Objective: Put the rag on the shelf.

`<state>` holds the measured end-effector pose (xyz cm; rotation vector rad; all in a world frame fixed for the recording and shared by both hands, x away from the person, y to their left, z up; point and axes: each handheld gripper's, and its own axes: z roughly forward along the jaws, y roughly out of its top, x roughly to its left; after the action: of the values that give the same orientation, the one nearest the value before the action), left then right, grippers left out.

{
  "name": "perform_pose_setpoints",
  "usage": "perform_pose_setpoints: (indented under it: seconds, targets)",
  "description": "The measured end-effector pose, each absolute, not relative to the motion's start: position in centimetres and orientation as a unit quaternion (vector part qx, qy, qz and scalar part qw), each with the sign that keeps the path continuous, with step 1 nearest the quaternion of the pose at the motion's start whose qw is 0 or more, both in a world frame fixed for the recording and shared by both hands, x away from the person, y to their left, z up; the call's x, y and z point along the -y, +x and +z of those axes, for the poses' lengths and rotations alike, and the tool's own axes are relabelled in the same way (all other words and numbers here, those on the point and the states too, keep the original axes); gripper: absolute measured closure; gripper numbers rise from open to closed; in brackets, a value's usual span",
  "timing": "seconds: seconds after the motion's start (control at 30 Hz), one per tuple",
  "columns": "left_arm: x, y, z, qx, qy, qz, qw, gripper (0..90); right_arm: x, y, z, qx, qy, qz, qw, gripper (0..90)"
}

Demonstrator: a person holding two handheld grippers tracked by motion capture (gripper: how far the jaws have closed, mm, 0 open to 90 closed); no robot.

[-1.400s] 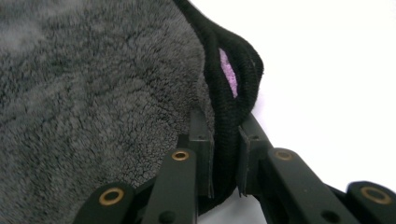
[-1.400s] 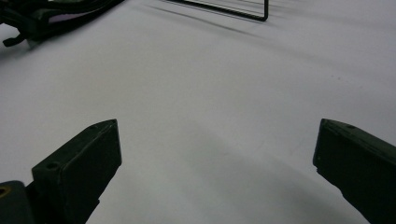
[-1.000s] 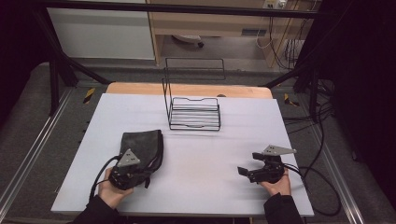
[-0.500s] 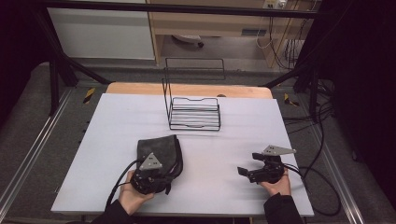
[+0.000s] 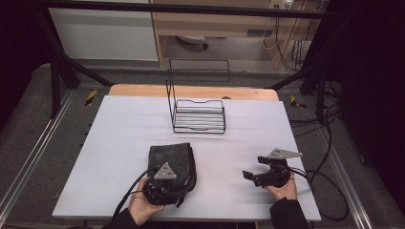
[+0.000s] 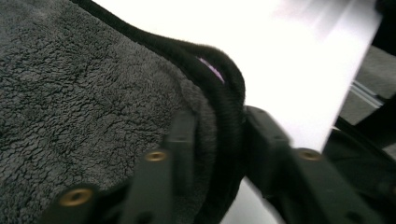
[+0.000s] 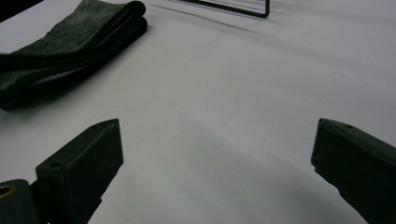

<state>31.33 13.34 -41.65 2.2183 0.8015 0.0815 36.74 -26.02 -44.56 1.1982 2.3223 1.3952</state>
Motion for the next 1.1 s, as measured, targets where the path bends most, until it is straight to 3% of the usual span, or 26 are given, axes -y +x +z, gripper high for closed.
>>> perform_pose_setpoints:
  seconds: [0.1,0.27,0.5,0.63,0.87,1.07,1.1]
  targets:
    - [-14.9,31.3,-40.7,-0.329,0.86,0.048,0.388,39.4,25.8,36.9,-44.4,-0.777,0.409,0.469,0.091,5.3]
    - [-19.4,32.6,-40.5,-0.403,0.834,0.098,0.364,33.8,24.0,37.5,-43.7,-0.774,0.407,0.476,0.089,11.6]
    - [-21.9,33.5,-42.7,-0.458,0.825,0.088,0.321,34.0,18.6,39.9,-42.7,-0.778,0.395,0.484,0.07,19.2]
    - [-21.7,33.4,-43.2,-0.459,0.826,0.08,0.316,38.3,14.6,41.8,-42.8,-0.783,0.386,0.485,0.061,24.1]
    - [-21.8,32.9,-43.5,-0.451,0.828,0.065,0.325,55.6,8.3,44.8,-43.8,-0.812,0.364,0.454,0.048,32.3]
    - [-21.7,32.7,-43.7,-0.451,0.829,0.049,0.328,63.6,6.3,46.1,-45.1,-0.82,0.367,0.438,0.042,40.2]
    - [-21.7,32.8,-43.7,-0.45,0.829,0.046,0.328,67.6,6.1,46.3,-45.6,-0.82,0.368,0.437,0.028,45.8]
